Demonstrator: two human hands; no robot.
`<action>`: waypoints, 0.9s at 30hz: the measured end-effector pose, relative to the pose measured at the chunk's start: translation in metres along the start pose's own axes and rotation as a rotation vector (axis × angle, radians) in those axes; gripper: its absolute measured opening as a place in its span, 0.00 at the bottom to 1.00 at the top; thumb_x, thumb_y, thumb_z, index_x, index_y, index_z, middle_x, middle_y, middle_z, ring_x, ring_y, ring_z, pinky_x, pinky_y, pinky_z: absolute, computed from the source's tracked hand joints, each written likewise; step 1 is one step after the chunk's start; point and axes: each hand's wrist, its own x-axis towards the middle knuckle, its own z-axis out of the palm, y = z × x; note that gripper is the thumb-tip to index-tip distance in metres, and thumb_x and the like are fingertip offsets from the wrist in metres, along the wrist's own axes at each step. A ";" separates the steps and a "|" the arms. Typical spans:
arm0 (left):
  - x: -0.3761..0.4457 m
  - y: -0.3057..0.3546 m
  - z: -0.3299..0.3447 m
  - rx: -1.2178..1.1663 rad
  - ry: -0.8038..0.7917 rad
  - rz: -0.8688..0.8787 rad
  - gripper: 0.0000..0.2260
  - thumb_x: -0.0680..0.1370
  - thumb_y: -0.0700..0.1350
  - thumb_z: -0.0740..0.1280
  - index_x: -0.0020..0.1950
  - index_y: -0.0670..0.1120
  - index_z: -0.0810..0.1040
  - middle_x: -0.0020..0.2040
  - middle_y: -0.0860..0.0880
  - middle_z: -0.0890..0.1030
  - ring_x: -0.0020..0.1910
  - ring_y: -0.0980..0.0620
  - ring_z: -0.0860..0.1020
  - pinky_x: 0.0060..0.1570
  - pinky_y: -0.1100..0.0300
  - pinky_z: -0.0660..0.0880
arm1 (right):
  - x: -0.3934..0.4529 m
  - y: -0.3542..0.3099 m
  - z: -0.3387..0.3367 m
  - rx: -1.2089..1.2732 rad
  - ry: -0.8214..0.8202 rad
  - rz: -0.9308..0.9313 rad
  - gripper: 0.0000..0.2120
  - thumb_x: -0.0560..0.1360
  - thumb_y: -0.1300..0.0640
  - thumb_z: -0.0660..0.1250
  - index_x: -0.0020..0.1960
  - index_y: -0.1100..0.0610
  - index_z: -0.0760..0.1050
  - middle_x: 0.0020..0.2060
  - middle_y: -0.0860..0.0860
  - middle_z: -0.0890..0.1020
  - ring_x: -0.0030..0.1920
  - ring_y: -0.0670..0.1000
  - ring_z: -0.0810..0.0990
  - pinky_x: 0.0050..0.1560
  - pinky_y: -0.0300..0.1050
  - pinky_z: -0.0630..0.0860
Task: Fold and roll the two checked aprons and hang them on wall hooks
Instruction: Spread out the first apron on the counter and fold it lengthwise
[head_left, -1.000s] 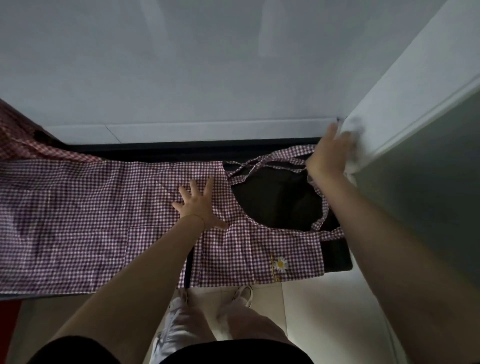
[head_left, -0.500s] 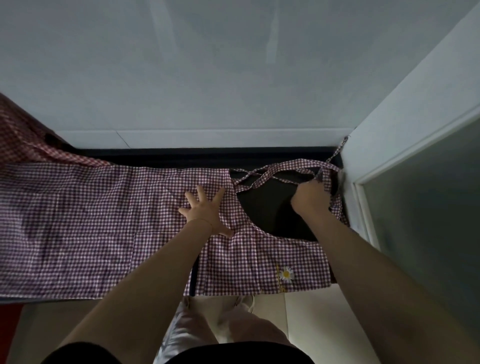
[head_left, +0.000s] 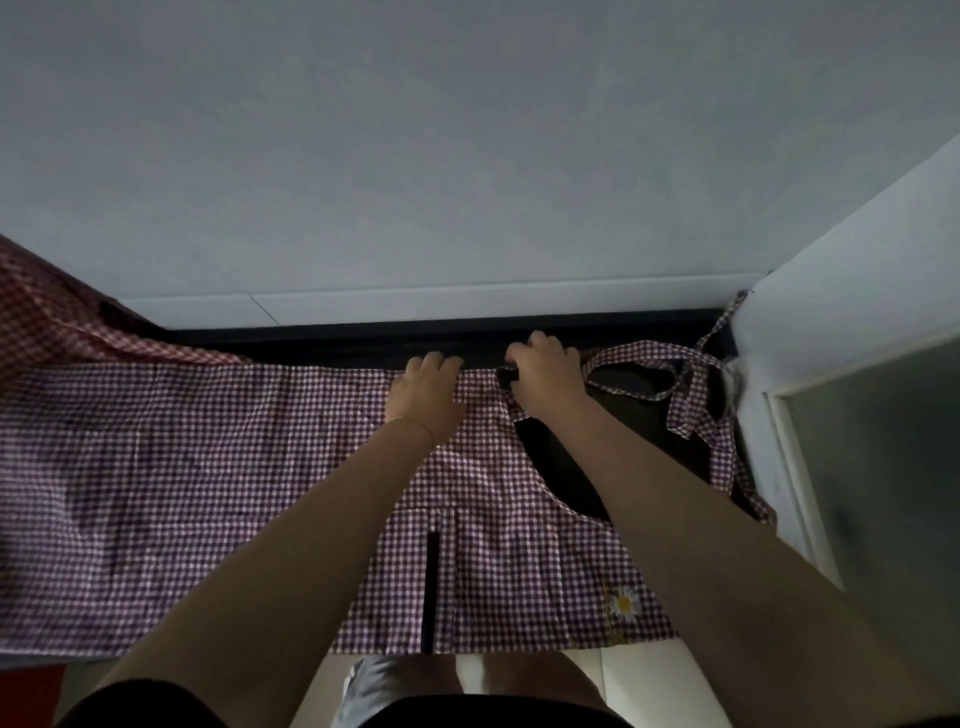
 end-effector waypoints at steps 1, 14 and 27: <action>0.004 -0.002 0.001 0.020 -0.011 0.021 0.25 0.77 0.49 0.67 0.74 0.49 0.66 0.70 0.46 0.67 0.68 0.45 0.65 0.64 0.47 0.69 | 0.002 -0.004 0.001 -0.038 -0.025 0.009 0.12 0.78 0.58 0.64 0.61 0.56 0.75 0.60 0.56 0.73 0.62 0.58 0.70 0.62 0.56 0.66; 0.018 0.002 -0.007 0.015 -0.086 0.010 0.18 0.76 0.48 0.69 0.63 0.46 0.69 0.61 0.46 0.73 0.62 0.46 0.69 0.51 0.52 0.71 | 0.003 0.048 -0.061 0.206 0.531 0.584 0.09 0.79 0.58 0.62 0.54 0.61 0.76 0.49 0.58 0.80 0.50 0.60 0.79 0.40 0.47 0.70; 0.007 0.008 -0.029 -0.309 -0.039 0.000 0.05 0.77 0.45 0.66 0.49 0.50 0.81 0.50 0.49 0.81 0.49 0.50 0.78 0.49 0.54 0.77 | -0.026 0.042 -0.074 0.464 0.798 0.489 0.18 0.72 0.68 0.63 0.61 0.60 0.73 0.61 0.59 0.71 0.58 0.59 0.72 0.51 0.48 0.71</action>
